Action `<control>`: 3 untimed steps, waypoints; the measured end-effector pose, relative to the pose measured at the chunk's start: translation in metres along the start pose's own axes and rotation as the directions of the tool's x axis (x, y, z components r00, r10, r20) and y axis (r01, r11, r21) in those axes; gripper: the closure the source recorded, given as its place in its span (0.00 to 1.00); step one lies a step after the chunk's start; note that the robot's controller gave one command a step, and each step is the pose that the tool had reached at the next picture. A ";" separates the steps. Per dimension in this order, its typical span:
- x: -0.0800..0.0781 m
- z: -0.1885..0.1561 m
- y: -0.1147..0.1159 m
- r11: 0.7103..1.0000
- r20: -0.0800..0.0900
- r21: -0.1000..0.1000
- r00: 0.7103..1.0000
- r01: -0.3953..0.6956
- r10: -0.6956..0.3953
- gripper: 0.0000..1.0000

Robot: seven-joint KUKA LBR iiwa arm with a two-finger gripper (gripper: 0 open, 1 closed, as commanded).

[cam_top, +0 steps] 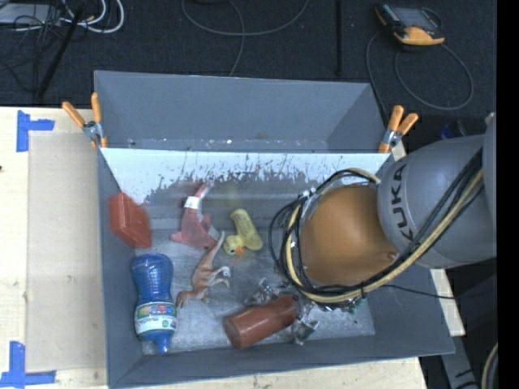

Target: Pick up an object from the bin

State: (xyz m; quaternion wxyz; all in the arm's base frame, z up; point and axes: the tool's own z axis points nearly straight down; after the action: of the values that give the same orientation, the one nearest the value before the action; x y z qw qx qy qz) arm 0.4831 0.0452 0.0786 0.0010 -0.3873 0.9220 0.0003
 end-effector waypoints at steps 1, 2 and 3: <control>-0.004 0.005 -0.012 0.986 0.013 0.005 0.986 0.165 -0.165 1.00; -0.004 0.005 -0.012 0.986 0.013 0.005 0.986 0.164 -0.164 1.00; -0.004 0.002 -0.012 0.987 0.011 0.004 0.987 0.163 -0.163 1.00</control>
Offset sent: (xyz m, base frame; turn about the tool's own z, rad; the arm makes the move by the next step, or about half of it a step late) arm 0.0000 0.0000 0.0000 0.0000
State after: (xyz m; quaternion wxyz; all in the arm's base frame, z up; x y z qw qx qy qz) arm 0.4949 0.0399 0.0765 0.0067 -0.4612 0.8873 0.0011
